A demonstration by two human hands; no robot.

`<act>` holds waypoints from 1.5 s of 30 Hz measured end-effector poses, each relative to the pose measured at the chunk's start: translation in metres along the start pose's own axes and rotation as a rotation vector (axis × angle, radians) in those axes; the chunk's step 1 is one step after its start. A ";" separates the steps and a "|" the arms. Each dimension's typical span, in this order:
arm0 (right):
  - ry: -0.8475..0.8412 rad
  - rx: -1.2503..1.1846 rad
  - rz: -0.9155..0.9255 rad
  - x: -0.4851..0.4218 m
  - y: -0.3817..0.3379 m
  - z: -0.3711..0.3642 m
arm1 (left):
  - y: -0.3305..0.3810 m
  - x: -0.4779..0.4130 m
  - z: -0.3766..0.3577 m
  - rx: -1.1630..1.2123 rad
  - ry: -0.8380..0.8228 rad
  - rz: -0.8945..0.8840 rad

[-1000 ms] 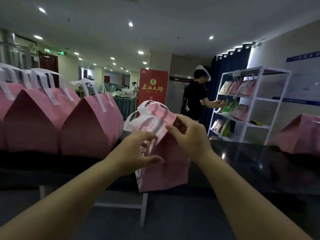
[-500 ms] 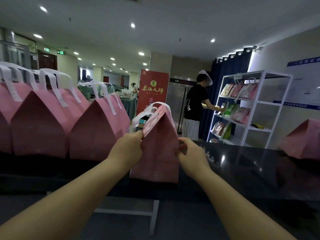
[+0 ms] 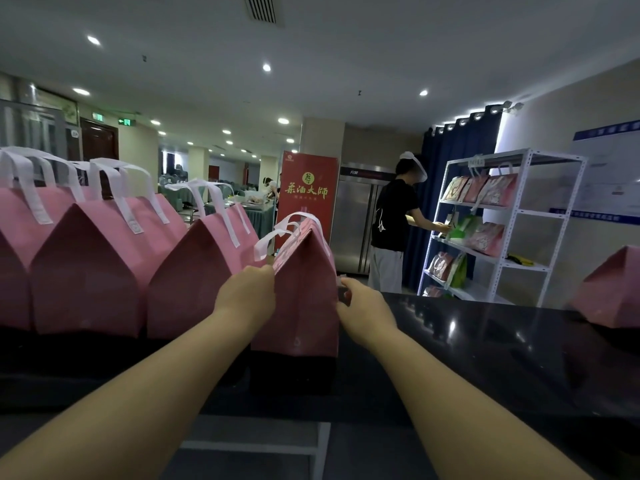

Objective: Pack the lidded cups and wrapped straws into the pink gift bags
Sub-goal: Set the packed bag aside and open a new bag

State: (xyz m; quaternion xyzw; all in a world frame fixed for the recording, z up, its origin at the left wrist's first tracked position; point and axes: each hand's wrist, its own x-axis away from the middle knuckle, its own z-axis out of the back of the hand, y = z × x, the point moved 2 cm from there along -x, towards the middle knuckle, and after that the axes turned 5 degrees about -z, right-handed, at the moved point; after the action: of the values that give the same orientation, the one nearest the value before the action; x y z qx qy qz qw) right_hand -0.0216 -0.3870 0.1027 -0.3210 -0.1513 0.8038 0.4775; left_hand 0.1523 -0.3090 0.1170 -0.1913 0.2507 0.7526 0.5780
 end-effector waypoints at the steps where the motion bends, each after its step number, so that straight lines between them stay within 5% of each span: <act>1: 0.027 0.016 0.019 0.004 0.000 0.006 | 0.000 0.005 0.004 0.012 0.001 -0.005; 8: 0.120 0.145 0.349 0.058 -0.010 0.052 | 0.005 0.070 0.054 0.141 0.037 -0.138; 13: 0.003 0.252 0.536 0.112 -0.022 0.066 | 0.007 0.142 0.088 0.089 0.013 -0.236; 24: -0.320 0.262 0.675 0.189 -0.062 0.004 | -0.053 0.285 0.126 -0.028 -0.232 0.025; 34: -0.375 0.099 0.733 0.230 -0.171 -0.096 | -0.172 0.362 0.173 -0.035 -0.223 0.238; 45: -0.313 -0.040 0.722 0.269 -0.346 -0.224 | -0.374 0.374 0.254 -0.076 -0.047 0.190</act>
State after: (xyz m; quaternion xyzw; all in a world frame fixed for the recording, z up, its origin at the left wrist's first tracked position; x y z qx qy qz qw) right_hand 0.2671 0.0040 0.0254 -0.2364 -0.1152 0.9561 0.1291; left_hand 0.4170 0.2096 0.0456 -0.1710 0.2253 0.8173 0.5021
